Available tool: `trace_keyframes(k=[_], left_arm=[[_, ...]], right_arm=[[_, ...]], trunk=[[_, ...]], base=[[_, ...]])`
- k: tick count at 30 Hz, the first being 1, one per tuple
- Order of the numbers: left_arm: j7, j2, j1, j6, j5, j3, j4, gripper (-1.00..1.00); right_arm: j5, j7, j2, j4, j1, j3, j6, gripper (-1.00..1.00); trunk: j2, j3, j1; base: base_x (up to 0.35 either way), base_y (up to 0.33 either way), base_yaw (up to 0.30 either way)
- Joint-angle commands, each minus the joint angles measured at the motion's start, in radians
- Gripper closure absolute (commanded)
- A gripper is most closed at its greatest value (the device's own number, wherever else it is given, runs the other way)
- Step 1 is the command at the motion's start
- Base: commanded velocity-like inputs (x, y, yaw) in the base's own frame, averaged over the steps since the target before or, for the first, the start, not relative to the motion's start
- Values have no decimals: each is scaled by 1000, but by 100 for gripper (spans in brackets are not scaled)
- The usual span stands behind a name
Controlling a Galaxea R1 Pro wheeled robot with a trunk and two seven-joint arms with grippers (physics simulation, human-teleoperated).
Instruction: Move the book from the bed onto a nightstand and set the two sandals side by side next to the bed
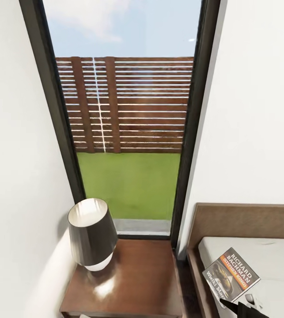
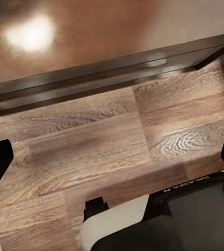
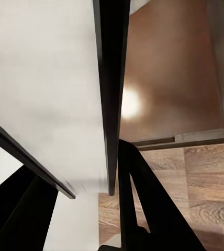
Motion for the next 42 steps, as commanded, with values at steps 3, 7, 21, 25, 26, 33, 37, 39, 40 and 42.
trace_keyframes(k=[3, 7, 21, 25, 26, 33, 37, 39, 40, 42], left_arm=[[-3, 0, -1, -3, -9, 9, 1, -100], [-3, 0, -1, -3, -9, 9, 1, -100], [-4, 0, -1, -4, -10, 9, 0, -100], [-199, -5, -1, -15, -10, 8, -6, -100], [-239, -3, -1, -15, -10, 9, -6, -100], [-693, 22, -5, 82, 88, 17, -126, -100], [-722, 22, -5, 221, 163, 17, -265, -100], [-731, 23, -5, 299, 202, 17, -354, -100], [-737, 24, -5, 346, 231, 17, -407, -100], [-753, 30, -6, 421, 294, 18, -495, -100]], right_arm=[[-11, 3, 0, 0, -1, 7, 9, 100], [-11, 3, 0, 0, -1, 7, 9, 100], [-10, 0, 0, 1, -1, 8, 9, 100], [-9, -2, 0, 1, -1, 9, 9, 100], [-9, -2, 0, 1, -1, 9, 9, 100], [-9, -2, 0, 1, -1, 9, 9, 100], [-9, -2, 0, 1, -1, 9, 9, 100], [-9, -2, 0, 1, -1, 9, 9, 100], [-9, -2, 0, 1, -1, 9, 9, 100], [-9, -2, 0, 1, -1, 9, 9, 100]], trunk=[[-2, -2, 1], [-2, -2, 1], [-2, -2, 1], [-2, -2, 1], [-2, -2, 1], [-2, -2, 1], [-2, -2, 1], [-2, -2, 1], [-2, -2, 1], [-2, -2, 1]], base=[[26, 0, 0], [4, 0, 0], [0, 0, 0], [0, 0, 0], [0, 0, 0], [0, 0, 0], [0, 0, 0], [0, 0, 0], [0, 0, 0], [0, 0, 0]])
